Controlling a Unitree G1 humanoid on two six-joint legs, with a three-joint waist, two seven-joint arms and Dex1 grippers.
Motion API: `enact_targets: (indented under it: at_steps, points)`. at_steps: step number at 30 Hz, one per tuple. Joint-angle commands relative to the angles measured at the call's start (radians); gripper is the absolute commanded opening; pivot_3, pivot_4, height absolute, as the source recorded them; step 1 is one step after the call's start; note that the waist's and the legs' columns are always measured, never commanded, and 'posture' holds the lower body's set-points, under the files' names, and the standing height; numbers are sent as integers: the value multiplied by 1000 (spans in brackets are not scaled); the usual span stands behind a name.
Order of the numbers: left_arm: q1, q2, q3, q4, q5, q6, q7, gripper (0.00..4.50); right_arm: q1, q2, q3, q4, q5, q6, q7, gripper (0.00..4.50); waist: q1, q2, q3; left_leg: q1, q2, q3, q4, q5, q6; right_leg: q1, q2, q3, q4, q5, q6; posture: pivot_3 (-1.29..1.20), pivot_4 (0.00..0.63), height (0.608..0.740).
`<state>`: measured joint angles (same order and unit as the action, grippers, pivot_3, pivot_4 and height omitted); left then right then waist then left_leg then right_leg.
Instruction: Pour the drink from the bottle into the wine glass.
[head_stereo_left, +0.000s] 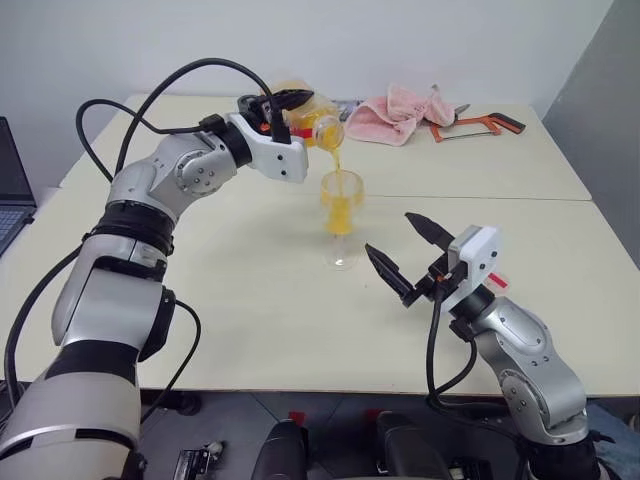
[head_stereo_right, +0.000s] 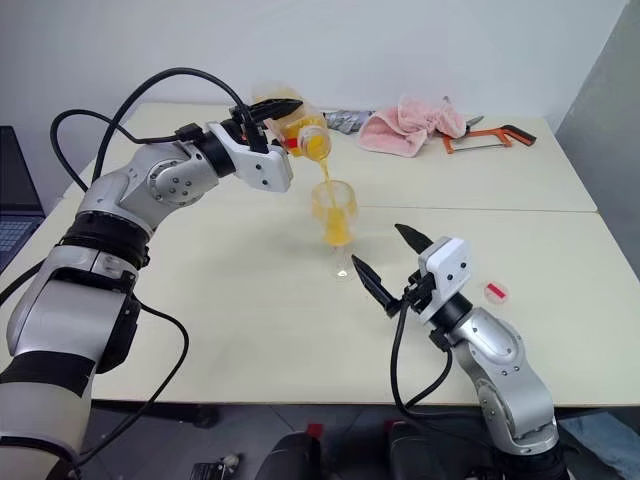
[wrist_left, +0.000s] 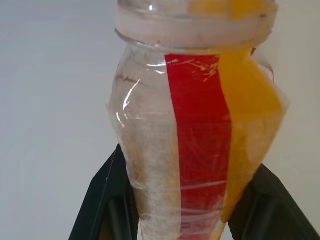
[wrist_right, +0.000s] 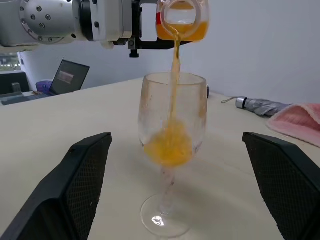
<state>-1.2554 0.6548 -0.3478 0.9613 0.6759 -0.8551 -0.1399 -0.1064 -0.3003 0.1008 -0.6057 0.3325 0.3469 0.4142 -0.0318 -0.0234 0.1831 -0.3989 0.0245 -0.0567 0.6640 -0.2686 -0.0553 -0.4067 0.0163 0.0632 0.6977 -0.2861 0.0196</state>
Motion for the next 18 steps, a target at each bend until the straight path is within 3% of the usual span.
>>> enact_targets:
  at_steps: [1,18]
  points:
    - [-47,22,8,-2,-2,-9,35,1762,22,-11,16,-71,18,-4,19,4500,0,0,0,0,0,0,0,0,0,0,0,0,0,0,0,0,150,740]
    - [-66,26,-13,26,24,-22,70,1761,58,-20,37,-75,13,-14,37,4500,0,0,0,0,0,0,0,0,0,0,0,0,0,0,0,0,150,740]
